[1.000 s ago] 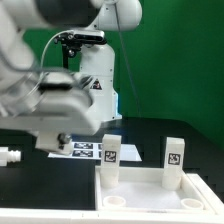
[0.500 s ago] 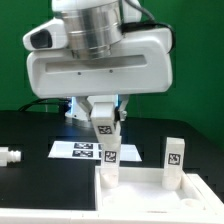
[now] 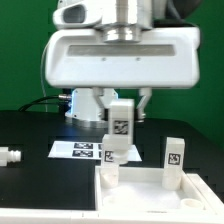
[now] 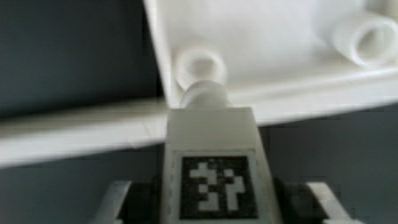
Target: Assemble square table
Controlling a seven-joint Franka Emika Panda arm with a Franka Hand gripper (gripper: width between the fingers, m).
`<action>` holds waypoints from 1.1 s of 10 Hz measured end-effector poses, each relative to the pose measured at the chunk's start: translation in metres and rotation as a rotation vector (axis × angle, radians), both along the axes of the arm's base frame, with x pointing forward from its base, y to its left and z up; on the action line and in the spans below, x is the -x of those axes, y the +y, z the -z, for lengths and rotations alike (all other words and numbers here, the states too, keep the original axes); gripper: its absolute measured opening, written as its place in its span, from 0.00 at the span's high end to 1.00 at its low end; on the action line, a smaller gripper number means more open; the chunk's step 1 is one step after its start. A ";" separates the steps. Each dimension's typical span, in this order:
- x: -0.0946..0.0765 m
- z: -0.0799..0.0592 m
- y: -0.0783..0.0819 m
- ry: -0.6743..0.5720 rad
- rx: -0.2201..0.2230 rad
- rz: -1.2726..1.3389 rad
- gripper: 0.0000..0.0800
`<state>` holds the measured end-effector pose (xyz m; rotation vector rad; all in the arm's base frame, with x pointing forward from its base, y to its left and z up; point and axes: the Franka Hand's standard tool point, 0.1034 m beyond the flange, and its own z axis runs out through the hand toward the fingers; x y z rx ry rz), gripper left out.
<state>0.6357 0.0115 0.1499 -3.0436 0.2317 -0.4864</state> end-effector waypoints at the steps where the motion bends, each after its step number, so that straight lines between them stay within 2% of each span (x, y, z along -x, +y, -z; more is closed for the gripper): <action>1: -0.007 -0.005 0.021 -0.118 0.000 0.010 0.64; 2: 0.000 -0.002 0.036 -0.203 0.007 0.006 0.64; 3: 0.005 0.002 0.035 -0.210 0.017 -0.003 0.64; 5: 0.005 0.002 0.035 -0.207 0.016 -0.005 0.64; 6: 0.006 0.006 0.048 -0.201 0.031 -0.057 0.64; 7: -0.001 0.015 0.068 -0.194 0.056 -0.140 0.64; 8: -0.006 0.029 0.078 -0.180 0.071 -0.185 0.64; 9: -0.006 0.039 0.079 -0.168 0.076 -0.194 0.64; 11: -0.007 0.033 0.077 -0.177 0.075 -0.190 0.64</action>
Offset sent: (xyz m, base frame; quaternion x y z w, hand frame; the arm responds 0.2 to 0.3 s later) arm 0.0000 0.0000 0.0000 0.0000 0.0000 0.0000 1.0000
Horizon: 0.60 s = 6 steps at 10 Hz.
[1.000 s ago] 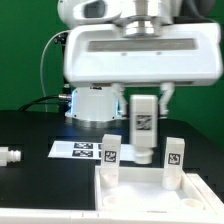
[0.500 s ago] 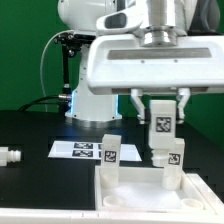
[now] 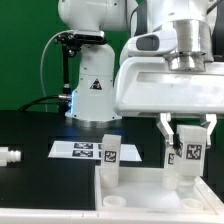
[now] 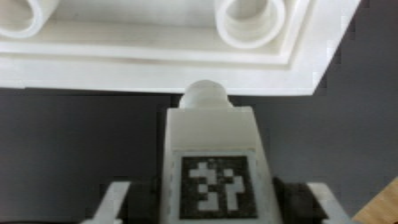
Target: Assemble square table
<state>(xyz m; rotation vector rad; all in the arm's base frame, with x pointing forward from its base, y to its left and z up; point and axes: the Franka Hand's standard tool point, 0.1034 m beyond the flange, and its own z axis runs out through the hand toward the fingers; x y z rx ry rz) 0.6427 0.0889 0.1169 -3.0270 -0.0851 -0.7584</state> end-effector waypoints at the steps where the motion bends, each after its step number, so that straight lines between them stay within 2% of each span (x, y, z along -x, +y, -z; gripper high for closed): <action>1: 0.000 0.001 0.000 0.002 0.001 0.000 0.64; 2: 0.002 0.002 0.000 0.012 -0.001 0.002 0.64; 3: 0.008 0.007 0.001 0.076 -0.014 0.020 0.64; 4: 0.010 0.011 0.010 0.136 -0.036 0.044 0.64; 6: 0.008 0.013 0.018 0.140 -0.040 0.043 0.64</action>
Offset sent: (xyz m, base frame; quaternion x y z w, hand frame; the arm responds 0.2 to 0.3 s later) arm -0.0102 0.0256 -0.0110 0.0286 -0.1392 0.0926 0.9855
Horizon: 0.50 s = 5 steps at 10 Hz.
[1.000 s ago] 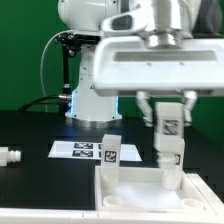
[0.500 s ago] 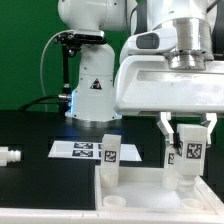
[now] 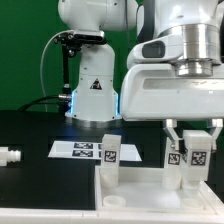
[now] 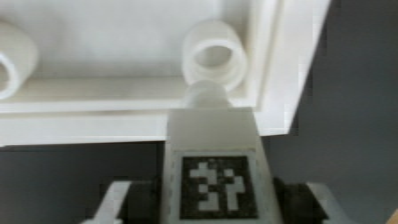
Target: Assemble square table
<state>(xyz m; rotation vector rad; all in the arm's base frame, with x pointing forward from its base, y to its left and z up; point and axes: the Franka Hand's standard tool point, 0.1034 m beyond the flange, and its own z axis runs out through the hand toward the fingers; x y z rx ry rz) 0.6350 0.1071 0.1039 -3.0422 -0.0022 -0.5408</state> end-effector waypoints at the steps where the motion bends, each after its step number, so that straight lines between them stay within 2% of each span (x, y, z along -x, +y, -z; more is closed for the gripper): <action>1: 0.000 0.003 0.000 0.002 0.001 0.000 0.64; 3: 0.003 0.009 0.008 0.008 -0.001 -0.003 0.64; 5: 0.005 0.014 0.007 0.016 0.002 -0.003 0.64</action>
Offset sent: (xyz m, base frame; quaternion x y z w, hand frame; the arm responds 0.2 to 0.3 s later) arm -0.0024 0.0065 -0.0079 -0.0161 0.0095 0.0024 0.9998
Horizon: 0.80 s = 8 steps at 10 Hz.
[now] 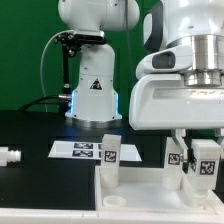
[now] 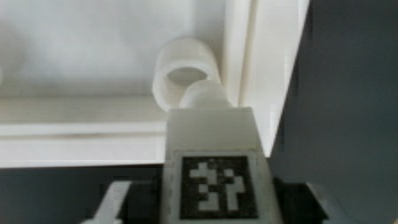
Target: Assemble square table
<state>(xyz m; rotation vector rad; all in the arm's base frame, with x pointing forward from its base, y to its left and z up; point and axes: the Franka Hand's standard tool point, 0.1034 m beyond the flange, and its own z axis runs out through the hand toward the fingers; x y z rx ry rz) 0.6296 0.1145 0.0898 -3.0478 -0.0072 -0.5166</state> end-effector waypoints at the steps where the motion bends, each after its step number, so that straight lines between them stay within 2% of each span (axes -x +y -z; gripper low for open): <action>1: 0.000 0.001 -0.001 0.001 0.001 0.000 0.64; 8: 0.003 0.006 -0.007 0.009 0.006 0.002 0.64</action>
Offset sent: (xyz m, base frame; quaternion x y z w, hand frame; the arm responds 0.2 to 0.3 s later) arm -0.0055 -0.0035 0.0041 0.0077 -0.0095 0.0000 0.9999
